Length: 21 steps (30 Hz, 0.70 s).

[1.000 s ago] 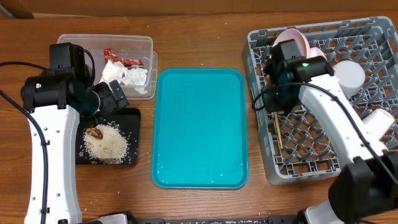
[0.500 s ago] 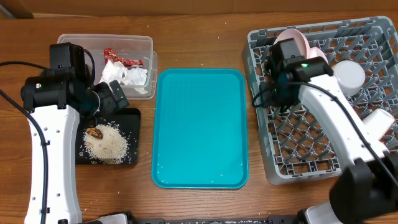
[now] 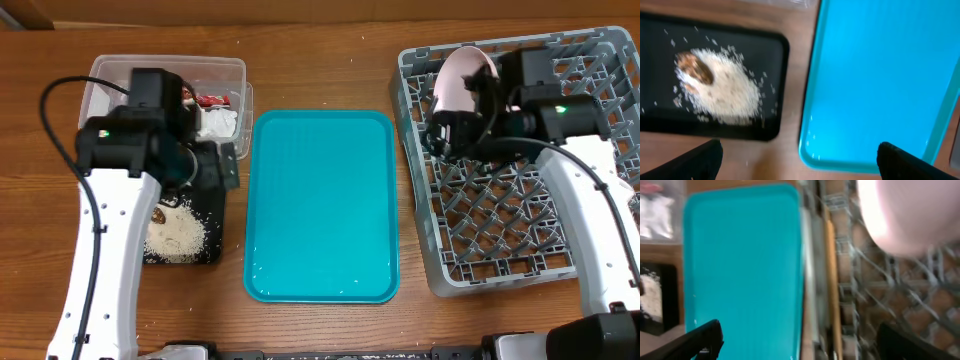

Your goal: Sort waste into correct bins and load items into the dishwasher

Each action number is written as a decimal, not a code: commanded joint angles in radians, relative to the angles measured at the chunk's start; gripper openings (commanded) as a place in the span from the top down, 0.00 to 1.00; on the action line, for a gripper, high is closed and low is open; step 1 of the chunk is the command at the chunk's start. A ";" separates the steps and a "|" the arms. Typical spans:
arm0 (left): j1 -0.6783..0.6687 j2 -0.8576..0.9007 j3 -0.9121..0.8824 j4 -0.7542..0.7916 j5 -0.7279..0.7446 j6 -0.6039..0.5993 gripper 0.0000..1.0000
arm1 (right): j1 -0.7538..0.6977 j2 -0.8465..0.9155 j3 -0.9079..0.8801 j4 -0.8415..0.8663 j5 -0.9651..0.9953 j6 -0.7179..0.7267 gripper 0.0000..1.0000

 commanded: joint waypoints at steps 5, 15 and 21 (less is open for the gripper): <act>-0.001 -0.020 0.013 -0.082 -0.008 0.010 0.02 | -0.051 -0.023 -0.002 -0.103 0.085 -0.011 0.00; -0.001 -0.414 -0.281 0.144 -0.025 0.010 0.03 | -0.051 -0.456 -0.341 0.179 0.100 -0.019 0.00; -0.001 -0.729 -0.510 0.320 -0.026 -0.020 0.00 | -0.051 -0.767 -0.557 0.294 0.182 -0.018 0.00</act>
